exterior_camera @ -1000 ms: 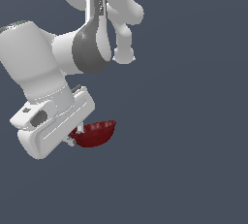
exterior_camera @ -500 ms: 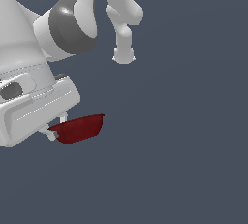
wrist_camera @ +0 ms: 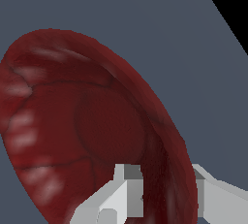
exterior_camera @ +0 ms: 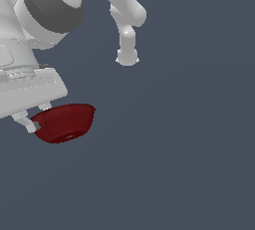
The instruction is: Pick up the object and move it to a goal position.
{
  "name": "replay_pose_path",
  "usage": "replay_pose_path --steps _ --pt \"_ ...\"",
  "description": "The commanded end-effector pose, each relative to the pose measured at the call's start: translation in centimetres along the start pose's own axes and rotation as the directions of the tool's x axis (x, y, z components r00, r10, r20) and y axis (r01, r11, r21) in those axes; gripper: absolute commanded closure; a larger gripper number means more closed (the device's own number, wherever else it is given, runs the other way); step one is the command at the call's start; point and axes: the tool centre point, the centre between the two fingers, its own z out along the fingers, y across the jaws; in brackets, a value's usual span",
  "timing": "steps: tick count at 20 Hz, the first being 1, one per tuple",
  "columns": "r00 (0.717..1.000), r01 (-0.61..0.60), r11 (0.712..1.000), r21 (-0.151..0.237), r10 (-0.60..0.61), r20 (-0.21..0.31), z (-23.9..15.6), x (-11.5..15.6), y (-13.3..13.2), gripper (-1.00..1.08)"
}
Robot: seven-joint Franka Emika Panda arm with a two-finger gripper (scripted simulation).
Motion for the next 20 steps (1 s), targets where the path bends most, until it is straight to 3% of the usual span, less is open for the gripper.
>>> replay_pose_path --steps 1,9,20 --pt "0.999 0.037 0.999 -0.032 -0.037 -0.021 -1.3 0.1 0.8 1.08" --pt "0.985 0.139 0.982 -0.126 -0.15 -0.085 -5.1 0.0 2.8 1.08" --pt "0.947 0.246 0.939 -0.242 -0.287 -0.148 -9.8 -0.2 4.7 1.08"
